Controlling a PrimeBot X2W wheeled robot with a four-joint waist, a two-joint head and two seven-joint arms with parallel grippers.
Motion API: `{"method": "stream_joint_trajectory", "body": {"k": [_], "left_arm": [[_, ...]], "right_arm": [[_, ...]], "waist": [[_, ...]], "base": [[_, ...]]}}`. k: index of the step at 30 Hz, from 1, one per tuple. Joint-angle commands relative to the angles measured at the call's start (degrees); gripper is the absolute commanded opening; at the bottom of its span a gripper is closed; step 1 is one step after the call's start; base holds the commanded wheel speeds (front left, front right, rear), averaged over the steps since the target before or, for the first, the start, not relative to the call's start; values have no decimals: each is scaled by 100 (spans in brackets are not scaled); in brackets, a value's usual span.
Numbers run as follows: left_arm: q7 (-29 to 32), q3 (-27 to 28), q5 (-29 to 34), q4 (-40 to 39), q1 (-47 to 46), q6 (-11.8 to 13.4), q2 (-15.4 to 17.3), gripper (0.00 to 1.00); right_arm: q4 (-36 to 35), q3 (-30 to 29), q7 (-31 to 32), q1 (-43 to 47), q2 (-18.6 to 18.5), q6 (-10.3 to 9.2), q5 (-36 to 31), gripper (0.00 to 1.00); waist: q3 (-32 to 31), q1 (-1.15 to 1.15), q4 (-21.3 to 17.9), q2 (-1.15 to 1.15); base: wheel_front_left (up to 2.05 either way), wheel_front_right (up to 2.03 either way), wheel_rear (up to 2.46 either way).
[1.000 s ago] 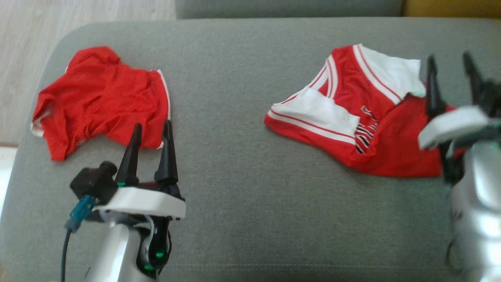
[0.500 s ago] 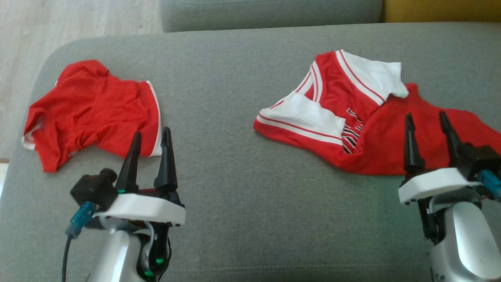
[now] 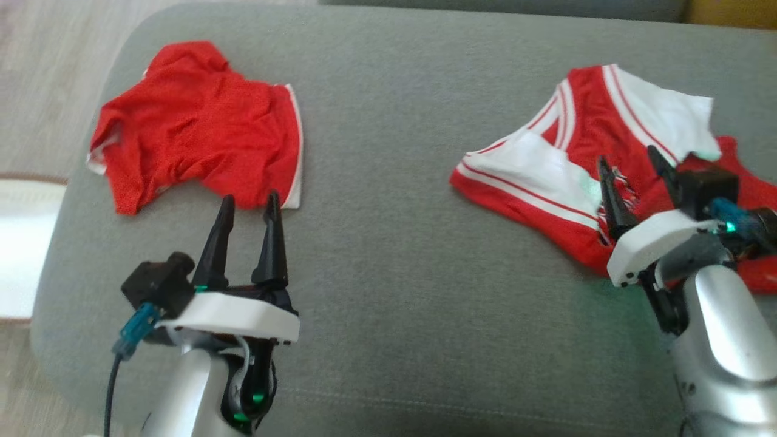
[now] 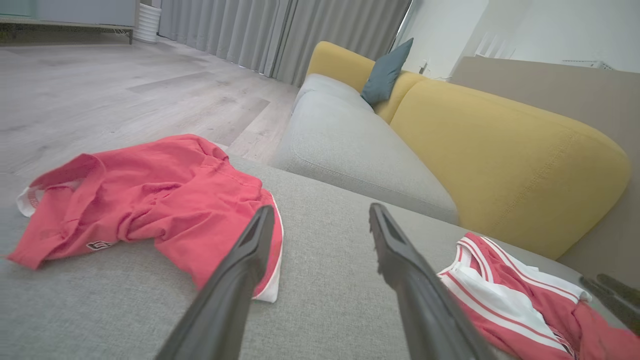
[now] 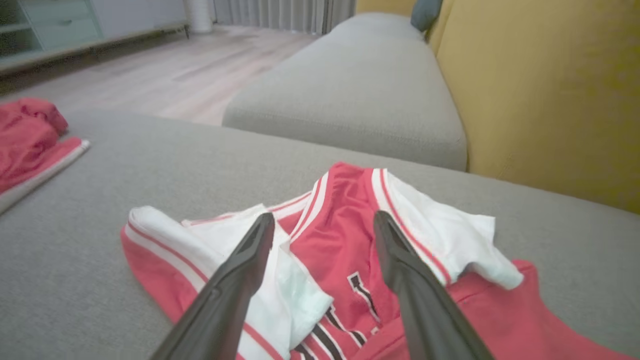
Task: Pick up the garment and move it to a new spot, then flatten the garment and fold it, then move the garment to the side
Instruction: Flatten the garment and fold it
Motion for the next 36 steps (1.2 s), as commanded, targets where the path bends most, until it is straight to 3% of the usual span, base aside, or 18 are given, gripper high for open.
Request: {"method": "stream_joint_trajectory", "body": {"k": [1, 8, 19, 20, 21, 29, 36], "left_arm": [[-44, 125, -44, -188, -294, 33, 43, 100], [-44, 48, -92, -191, -384, 48, 43, 100], [-44, 55, -76, -187, -438, 56, 43, 100], [-44, 51, -71, -184, -448, 57, 43, 100], [-44, 44, -67, -182, -457, 59, 43, 100], [-44, 57, -37, -134, -439, 51, 43, 100], [-44, 83, -19, -93, -361, 40, 43, 100]], "right_arm": [[44, 226, 98, -296, -168, 37, 20, 100], [947, 520, 340, -729, -513, 37, 153, 100], [1749, 846, 285, -1031, -632, 37, 373, 100], [1796, 864, 274, -1055, -628, 37, 387, 45], [1838, 888, 259, -1078, -622, 37, 398, 0], [1895, 1015, -84, -1196, -568, 37, 427, 0], [1524, 1121, -404, -1172, -379, 37, 303, 0]], "waist": [[155, 0, 223, 0], [366, 0, 553, 0], [512, 0, 648, 0], [518, 0, 640, 0], [521, 0, 630, 0], [412, 0, 493, 0], [166, 0, 331, 0]], "base": [[0, 0, 0], [0, 0, 0], [0, 0, 0], [0, 0, 0], [0, 0, 0], [0, 0, 0], [0, 0, 0]]}}
